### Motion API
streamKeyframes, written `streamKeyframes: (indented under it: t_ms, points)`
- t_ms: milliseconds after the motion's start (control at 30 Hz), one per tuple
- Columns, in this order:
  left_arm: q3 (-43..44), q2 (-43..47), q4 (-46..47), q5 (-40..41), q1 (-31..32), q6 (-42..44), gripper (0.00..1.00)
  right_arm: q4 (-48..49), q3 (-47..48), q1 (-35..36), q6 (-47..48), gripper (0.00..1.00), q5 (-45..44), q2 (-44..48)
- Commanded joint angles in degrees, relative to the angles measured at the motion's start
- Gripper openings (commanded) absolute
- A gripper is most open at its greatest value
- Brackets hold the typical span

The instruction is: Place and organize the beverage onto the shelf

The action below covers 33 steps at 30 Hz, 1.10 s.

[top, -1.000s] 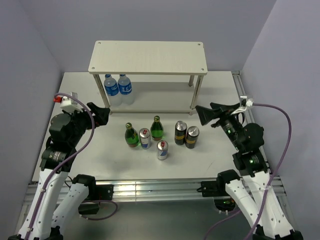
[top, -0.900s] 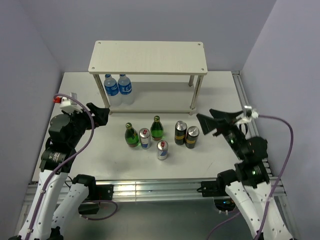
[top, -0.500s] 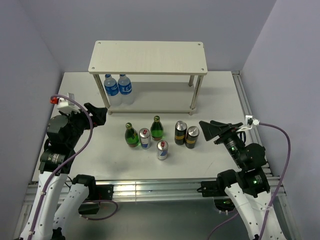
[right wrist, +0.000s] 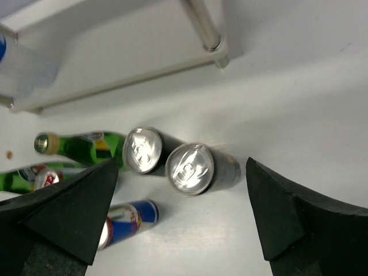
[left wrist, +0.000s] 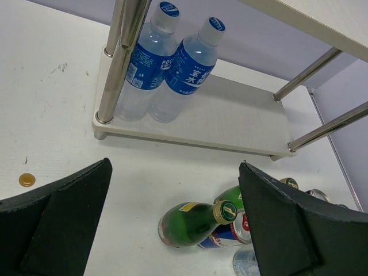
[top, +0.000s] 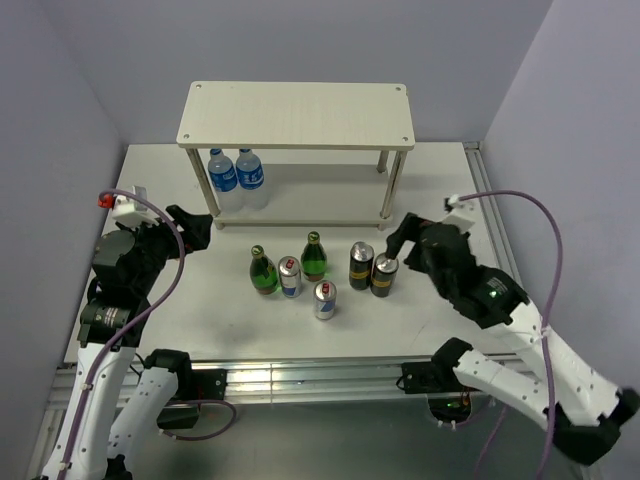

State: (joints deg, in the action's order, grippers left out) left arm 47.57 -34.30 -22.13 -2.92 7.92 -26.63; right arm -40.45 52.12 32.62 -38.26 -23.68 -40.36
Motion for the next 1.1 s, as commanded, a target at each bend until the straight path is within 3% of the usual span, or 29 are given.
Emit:
streamKeyframes:
  t_ms: [0,100,233,267,433,533,600,667,833,1067]
  points:
    - [0.0,0.1,0.8,1.1,-0.4,0.5,0.99,-8.5,5.4,16.9,-9.5,0.99,-25.5,-1.5]
    - [0.0,0.1,0.9,0.5,-0.5,0.6,0.99,-13.9,4.1,29.5,-20.4,0.99,-29.3,-2.7]
    - [-0.1,0.6,1.1,-0.2,-0.5,0.6,0.99,-22.5,-2.3,42.7,-40.8,0.98,-34.8,-3.5]
    - [-0.1,0.6,1.2,-0.3,-0.5,0.6,0.99,-26.7,-3.2,47.7,-50.1,0.98,-35.4,-4.1]
    - [-0.3,0.9,1.7,-1.7,-0.6,1.0,0.99,-32.6,-5.5,54.5,-68.2,1.00,-35.3,-15.4]
    - [-0.3,1.3,1.6,-1.9,-0.6,1.1,0.99,-31.1,-7.5,54.9,-71.3,1.00,-36.3,-18.9]
    - [-0.5,1.5,1.7,-2.5,-0.6,1.3,0.99,-27.7,-10.7,54.7,-71.0,1.00,-38.1,-17.7]
    - [-0.6,1.7,1.8,-2.9,-0.6,1.3,0.99,-20.3,-13.0,52.7,-64.0,1.00,-37.6,-15.0]
    - [-0.6,1.7,1.7,-3.3,-0.7,1.6,0.99,4.7,-22.7,38.6,-39.2,1.00,-31.1,-8.3]
    - [-0.6,2.4,1.8,-3.4,-0.7,1.6,0.99,15.1,-25.0,28.9,-30.4,1.00,-27.2,-12.7]
